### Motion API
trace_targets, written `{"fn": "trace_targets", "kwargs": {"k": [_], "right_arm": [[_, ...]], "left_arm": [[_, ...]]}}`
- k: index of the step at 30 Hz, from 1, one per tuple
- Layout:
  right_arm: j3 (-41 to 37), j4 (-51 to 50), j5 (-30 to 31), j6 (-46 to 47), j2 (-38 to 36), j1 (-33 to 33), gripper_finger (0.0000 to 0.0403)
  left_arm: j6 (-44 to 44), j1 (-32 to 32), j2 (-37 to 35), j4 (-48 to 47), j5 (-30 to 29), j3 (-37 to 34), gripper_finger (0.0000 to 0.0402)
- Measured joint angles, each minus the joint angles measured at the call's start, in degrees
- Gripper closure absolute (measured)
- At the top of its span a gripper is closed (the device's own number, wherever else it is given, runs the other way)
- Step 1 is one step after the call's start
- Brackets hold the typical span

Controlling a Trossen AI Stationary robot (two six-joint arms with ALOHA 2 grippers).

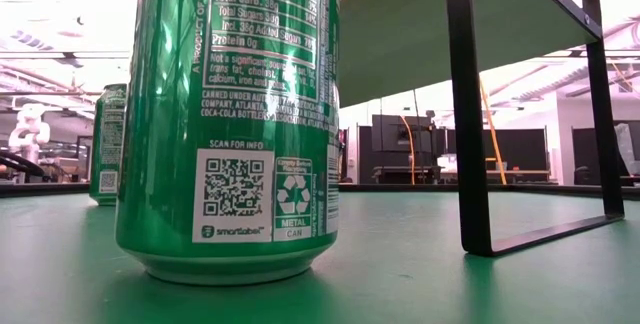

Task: Place canned beverage on shelf
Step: Put the red soda can on the shelf aligned with the other red soda can

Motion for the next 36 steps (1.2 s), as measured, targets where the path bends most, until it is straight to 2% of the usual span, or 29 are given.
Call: {"fn": "trace_targets", "kwargs": {"k": [4,9,15,20,27,36], "right_arm": [[0.0,-5.28,2.8,-2.26,-2.9,0.0,0.0046],[-0.02,-8.71,3.26,-2.39,-4.6,0.0,0.0046],[-0.02,-17.07,11.47,-4.42,-4.23,0.55,0.0055],[-0.04,-18.88,14.7,-4.53,-3.33,2.23,0.0093],[-0.04,-19.21,14.68,-6.24,-3.37,2.64,0.0158],[-0.04,-20.72,16.24,-8.57,-3.37,2.62,0.0204]], "left_arm": [[0.0,0.0,0.0,0.05,0.0,0.0,0.002],[0.24,-0.01,0.0,0.04,-0.01,0.0,0.002],[0.17,-0.01,0.0,0.13,-0.01,0.0,0.002],[0.22,0.01,0.0,0.14,-0.01,0.0,0.002],[0.22,0.03,0.0,0.13,-0.1,0.0,0.002],[0.23,0.03,0.0,0.13,-0.36,0.0,0.002]]}}
